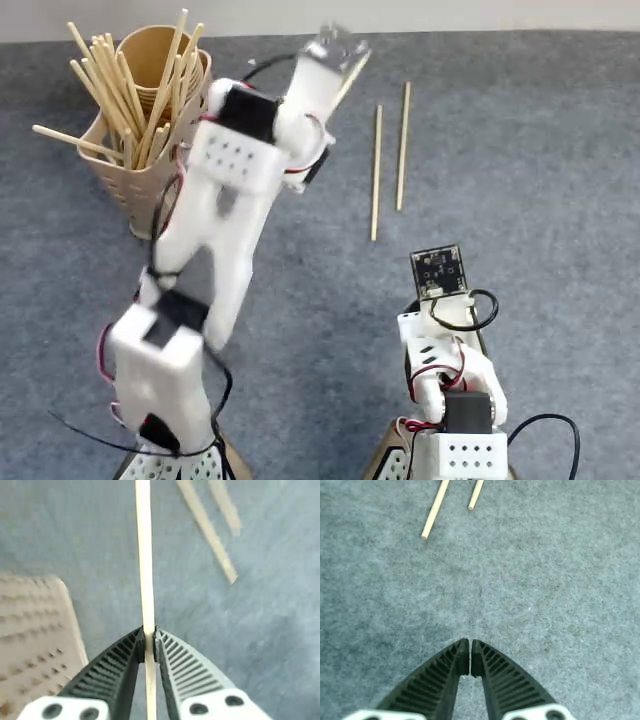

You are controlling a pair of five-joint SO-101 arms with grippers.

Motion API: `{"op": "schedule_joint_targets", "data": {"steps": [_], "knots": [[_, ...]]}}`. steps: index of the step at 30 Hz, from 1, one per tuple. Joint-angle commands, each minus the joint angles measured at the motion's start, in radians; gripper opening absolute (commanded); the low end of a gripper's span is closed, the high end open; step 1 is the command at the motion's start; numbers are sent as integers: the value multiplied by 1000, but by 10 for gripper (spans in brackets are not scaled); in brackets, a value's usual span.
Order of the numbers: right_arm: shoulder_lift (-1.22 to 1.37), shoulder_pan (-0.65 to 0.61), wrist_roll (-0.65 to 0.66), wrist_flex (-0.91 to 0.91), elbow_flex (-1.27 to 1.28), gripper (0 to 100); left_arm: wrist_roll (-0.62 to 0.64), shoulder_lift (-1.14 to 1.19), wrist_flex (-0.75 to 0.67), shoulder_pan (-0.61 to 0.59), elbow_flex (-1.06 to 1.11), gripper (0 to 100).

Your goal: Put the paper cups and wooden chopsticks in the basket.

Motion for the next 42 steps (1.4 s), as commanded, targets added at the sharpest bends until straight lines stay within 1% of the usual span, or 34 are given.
{"op": "schedule_joint_targets", "data": {"steps": [1, 3, 4, 8, 10, 13, 14, 16, 18, 20, 22, 23, 24, 26, 30, 32, 40, 42], "knots": [[-15, -8, 8, -12, 125, 28, -43, -211, 3, -4, -120, 4], [-15, -8, 8, -12, 125, 28, -121, -291, -23, -56, -160, 4], [-15, -8, 8, -12, 125, 28, -140, -334, -34, -85, -171, 4], [-15, -8, 8, -12, 125, 28, -103, -516, 3, -214, -173, 4], [-15, -8, 8, -12, 125, 28, -69, -648, 12, -249, -81, 4], [-15, -8, 8, -12, 125, 28, -66, -889, 6, -255, 145, 4], [-15, -8, 8, -12, 125, 28, -66, -964, -34, -255, 242, 4], [-15, -8, 8, -12, 125, 28, -69, -1104, -198, -260, 470, 4], [-15, -8, 8, -12, 125, 28, -115, -1211, -443, -274, 713, 4], [-15, -8, 8, -12, 125, 28, -115, -1257, -727, -318, 932, 4], [-15, -8, 8, -12, 125, 28, -89, -1257, -985, -357, 1075, 4], [-15, -8, 8, -12, 125, 28, -74, -1250, -1083, -367, 1116, 4], [-15, -8, 8, -12, 125, 28, -61, -1233, -1135, -372, 1139, 4], [-15, -8, 8, -12, 125, 28, -52, -1179, -1163, -371, 1141, 4], [-15, -8, 8, -12, 125, 28, -51, -1047, -1165, -377, 1142, 4], [-15, -8, 8, -12, 125, 28, -51, -998, -1165, -404, 1150, 4], [-15, -8, 8, -12, 125, 28, -51, -932, -1162, -470, 1152, 8], [-15, -8, 8, -12, 125, 28, -49, -929, -1158, -481, 1152, 47]]}}
